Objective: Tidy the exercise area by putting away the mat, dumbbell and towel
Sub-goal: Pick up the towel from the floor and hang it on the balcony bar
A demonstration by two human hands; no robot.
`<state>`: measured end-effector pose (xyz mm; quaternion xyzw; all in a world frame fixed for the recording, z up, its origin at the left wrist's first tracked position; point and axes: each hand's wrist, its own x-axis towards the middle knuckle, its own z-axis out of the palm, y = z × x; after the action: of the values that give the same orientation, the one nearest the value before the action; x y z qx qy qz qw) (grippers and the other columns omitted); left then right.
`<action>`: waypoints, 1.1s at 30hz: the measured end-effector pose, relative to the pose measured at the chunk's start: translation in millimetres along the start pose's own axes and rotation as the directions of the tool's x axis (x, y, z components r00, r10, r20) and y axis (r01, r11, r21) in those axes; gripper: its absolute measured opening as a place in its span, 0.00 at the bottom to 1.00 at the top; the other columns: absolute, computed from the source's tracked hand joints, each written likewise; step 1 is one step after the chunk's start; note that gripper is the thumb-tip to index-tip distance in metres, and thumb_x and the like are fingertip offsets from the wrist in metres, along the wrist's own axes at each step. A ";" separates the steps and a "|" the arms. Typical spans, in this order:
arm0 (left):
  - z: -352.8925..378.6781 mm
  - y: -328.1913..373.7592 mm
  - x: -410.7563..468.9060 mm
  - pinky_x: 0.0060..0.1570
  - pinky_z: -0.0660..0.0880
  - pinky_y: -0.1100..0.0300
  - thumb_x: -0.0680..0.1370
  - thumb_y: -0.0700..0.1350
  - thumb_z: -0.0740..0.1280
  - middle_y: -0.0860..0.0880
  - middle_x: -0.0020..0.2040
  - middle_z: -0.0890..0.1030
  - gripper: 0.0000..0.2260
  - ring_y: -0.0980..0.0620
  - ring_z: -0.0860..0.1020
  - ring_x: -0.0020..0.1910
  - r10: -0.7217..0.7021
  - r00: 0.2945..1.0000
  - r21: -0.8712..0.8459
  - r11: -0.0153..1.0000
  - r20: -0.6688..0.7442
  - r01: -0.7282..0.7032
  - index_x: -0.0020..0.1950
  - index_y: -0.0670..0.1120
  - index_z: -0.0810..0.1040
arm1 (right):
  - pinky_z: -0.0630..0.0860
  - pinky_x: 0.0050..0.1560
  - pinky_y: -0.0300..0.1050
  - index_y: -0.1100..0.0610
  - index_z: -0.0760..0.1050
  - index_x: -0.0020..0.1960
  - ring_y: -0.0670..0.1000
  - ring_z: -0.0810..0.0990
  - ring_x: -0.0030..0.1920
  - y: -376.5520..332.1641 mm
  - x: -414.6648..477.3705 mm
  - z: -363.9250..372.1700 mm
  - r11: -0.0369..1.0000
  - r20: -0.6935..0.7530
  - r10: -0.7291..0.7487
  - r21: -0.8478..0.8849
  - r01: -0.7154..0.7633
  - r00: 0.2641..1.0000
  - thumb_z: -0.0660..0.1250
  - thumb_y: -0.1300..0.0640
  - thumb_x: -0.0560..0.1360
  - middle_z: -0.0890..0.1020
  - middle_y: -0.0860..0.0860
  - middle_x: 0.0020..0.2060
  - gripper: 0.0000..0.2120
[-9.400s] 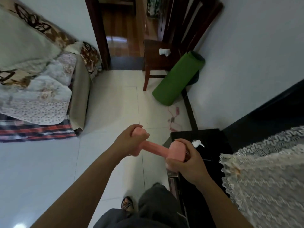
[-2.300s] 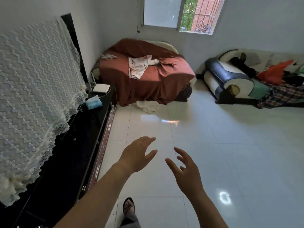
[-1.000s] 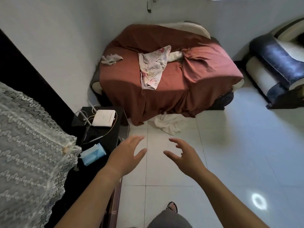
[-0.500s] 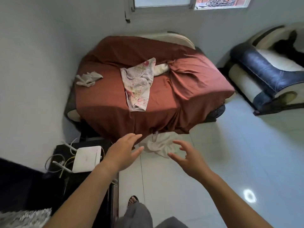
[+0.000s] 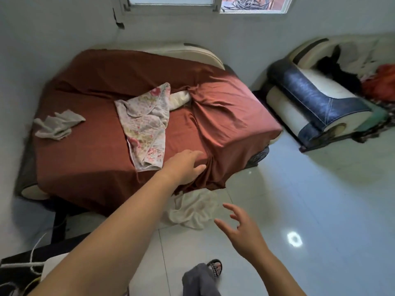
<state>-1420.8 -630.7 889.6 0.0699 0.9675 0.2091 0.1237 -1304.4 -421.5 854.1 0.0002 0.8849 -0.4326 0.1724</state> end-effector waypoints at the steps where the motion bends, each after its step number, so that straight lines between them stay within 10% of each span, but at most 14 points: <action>1: -1.7 10.3 24.4 0.63 0.69 0.47 0.77 0.57 0.60 0.46 0.68 0.70 0.24 0.43 0.70 0.66 0.024 1.000 0.022 0.999 -0.002 -0.024 0.72 0.52 0.64 | 0.66 0.54 0.35 0.45 0.70 0.64 0.42 0.71 0.58 0.4 16.2 -7.2 1.000 -0.006 0.000 0.008 0.000 1.000 0.70 0.45 0.71 0.71 0.38 0.57 0.23; 13: 95.1 -38.3 220.8 0.60 0.69 0.47 0.77 0.56 0.60 0.50 0.66 0.70 0.22 0.48 0.69 0.66 0.224 0.938 0.375 0.872 0.264 -0.313 0.70 0.54 0.66 | 0.63 0.55 0.29 0.50 0.71 0.64 0.40 0.70 0.59 93.9 232.5 -17.3 0.999 0.049 -0.025 -0.044 0.027 0.998 0.72 0.48 0.71 0.71 0.39 0.56 0.24; 20: 247.7 -176.5 287.6 0.64 0.65 0.47 0.78 0.57 0.58 0.53 0.68 0.67 0.23 0.51 0.65 0.69 0.098 0.905 0.404 0.871 0.414 -0.280 0.72 0.56 0.63 | 0.54 0.63 0.28 0.48 0.66 0.69 0.43 0.62 0.71 249.8 337.7 101.7 0.990 0.206 0.024 -0.140 0.005 0.978 0.70 0.44 0.71 0.66 0.44 0.70 0.29; 27: 422.1 -278.0 310.3 0.62 0.68 0.54 0.73 0.64 0.48 0.53 0.71 0.66 0.30 0.52 0.66 0.69 0.107 0.847 0.326 0.892 0.521 -0.313 0.73 0.56 0.62 | 0.58 0.65 0.35 0.52 0.69 0.67 0.49 0.65 0.70 404.1 402.8 254.8 0.982 0.114 0.178 -0.077 -0.170 0.977 0.73 0.47 0.70 0.69 0.48 0.69 0.29; 33: 549.8 -351.0 328.4 0.63 0.68 0.56 0.78 0.55 0.58 0.51 0.70 0.66 0.23 0.51 0.65 0.68 0.133 0.774 0.291 0.876 0.619 -0.384 0.73 0.55 0.60 | 0.61 0.69 0.46 0.53 0.70 0.68 0.54 0.66 0.70 508.0 455.0 365.2 0.974 0.047 0.195 -0.130 -0.187 0.980 0.73 0.44 0.67 0.70 0.53 0.68 0.32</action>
<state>-1617.6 -673.2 187.6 0.2896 0.8847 -0.0103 0.3653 -1545.0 -451.0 119.4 0.0618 0.9007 -0.3574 0.2392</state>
